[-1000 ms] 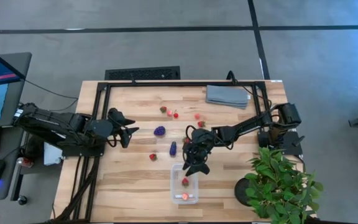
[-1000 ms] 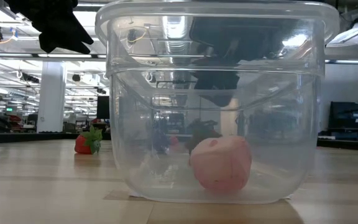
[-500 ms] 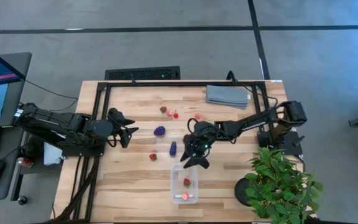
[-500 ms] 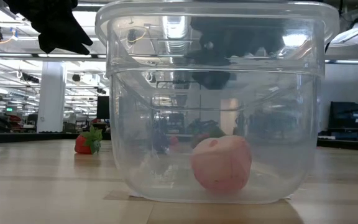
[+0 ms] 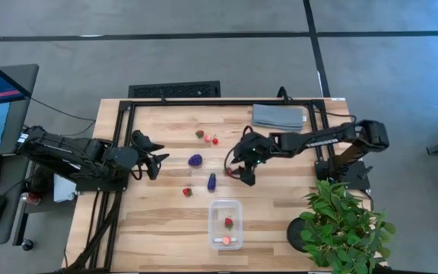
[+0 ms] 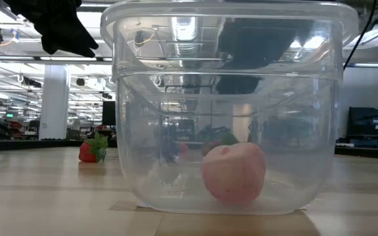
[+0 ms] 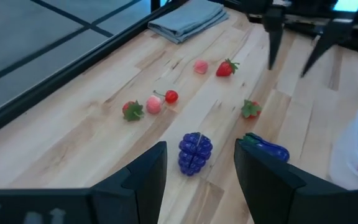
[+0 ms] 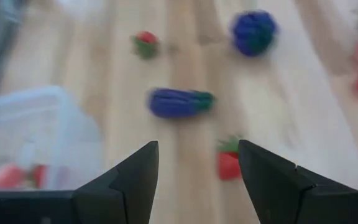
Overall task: Pick and placing Produce into tupperware
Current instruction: Put the red strawberry into the transparent bin
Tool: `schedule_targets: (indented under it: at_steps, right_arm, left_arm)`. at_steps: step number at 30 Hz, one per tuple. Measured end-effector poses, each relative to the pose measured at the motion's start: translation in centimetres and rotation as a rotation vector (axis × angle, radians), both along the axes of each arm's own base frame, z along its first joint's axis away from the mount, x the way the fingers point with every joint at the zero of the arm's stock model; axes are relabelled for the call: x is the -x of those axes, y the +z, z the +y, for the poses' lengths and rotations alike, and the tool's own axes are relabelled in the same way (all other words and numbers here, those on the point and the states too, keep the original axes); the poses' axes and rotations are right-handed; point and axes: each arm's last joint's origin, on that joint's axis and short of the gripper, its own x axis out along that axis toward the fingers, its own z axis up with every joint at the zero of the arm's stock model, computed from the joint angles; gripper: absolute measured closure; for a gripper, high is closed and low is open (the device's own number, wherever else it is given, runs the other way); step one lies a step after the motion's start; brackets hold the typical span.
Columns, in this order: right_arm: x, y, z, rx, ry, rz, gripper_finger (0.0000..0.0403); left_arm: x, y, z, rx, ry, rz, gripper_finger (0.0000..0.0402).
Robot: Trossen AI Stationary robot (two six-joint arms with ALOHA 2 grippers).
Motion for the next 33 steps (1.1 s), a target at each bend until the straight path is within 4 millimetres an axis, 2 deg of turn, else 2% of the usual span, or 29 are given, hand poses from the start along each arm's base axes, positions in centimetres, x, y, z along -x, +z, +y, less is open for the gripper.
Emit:
schedule_targets:
  at_steps: [10,19,25,33]
  right_arm:
    - [1.0,-0.7,-3.0,0.158,-0.133,0.1,0.0159]
    - [2.3,-1.9,-5.4,0.152,-0.252,0.185,0.0159]
    - [2.8,-3.1,-5.3,0.106,-0.34,0.167,0.0159]
    - [2.2,-3.3,-4.2,0.232,-0.472,0.007,0.0158]
  left_arm:
    - [0.2,-0.2,0.1,-0.017,-0.004,0.037,0.0225]
    - [0.3,-0.4,0.1,-0.026,-0.01,0.057,0.0225]
    - [0.5,-0.7,0.1,-0.073,-0.037,0.122,0.0225]
    - [0.8,-0.9,0.2,-0.175,-0.084,0.197,0.0225]
